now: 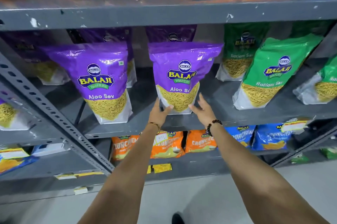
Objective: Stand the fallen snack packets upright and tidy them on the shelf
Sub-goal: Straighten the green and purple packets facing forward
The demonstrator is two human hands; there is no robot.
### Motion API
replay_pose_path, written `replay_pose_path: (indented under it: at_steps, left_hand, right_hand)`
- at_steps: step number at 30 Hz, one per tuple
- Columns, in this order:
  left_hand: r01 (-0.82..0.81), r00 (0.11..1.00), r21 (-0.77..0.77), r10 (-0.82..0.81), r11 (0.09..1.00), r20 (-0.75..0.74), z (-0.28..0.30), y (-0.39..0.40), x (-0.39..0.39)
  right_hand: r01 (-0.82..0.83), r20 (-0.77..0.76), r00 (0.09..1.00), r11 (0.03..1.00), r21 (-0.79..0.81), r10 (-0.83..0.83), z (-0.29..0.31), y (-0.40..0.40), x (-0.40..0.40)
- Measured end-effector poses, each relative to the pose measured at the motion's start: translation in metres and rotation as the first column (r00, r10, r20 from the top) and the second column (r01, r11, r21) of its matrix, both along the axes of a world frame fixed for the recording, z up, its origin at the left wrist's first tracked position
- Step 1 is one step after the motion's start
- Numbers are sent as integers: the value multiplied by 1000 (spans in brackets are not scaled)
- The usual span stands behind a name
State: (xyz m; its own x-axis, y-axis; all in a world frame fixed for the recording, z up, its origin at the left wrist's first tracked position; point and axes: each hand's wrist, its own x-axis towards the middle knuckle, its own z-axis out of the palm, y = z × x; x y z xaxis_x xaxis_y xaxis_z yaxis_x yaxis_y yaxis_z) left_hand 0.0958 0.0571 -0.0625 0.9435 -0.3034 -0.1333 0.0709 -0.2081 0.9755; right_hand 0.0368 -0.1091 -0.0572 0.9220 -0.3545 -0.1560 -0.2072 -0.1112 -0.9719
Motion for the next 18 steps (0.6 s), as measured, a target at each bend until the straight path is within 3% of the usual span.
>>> replay_pose_path:
  at_steps: [4,18]
  left_hand:
    - [-68,995,-28,66,997,-78,-3,-2,-1]
    - [-78,995,63,82,995,-61,4,4,-16]
  right_hand:
    - [-31,68,997,999,-25,33,-2,1,0]
    - [-22,68,997,999,-40,24,1,5,-13]
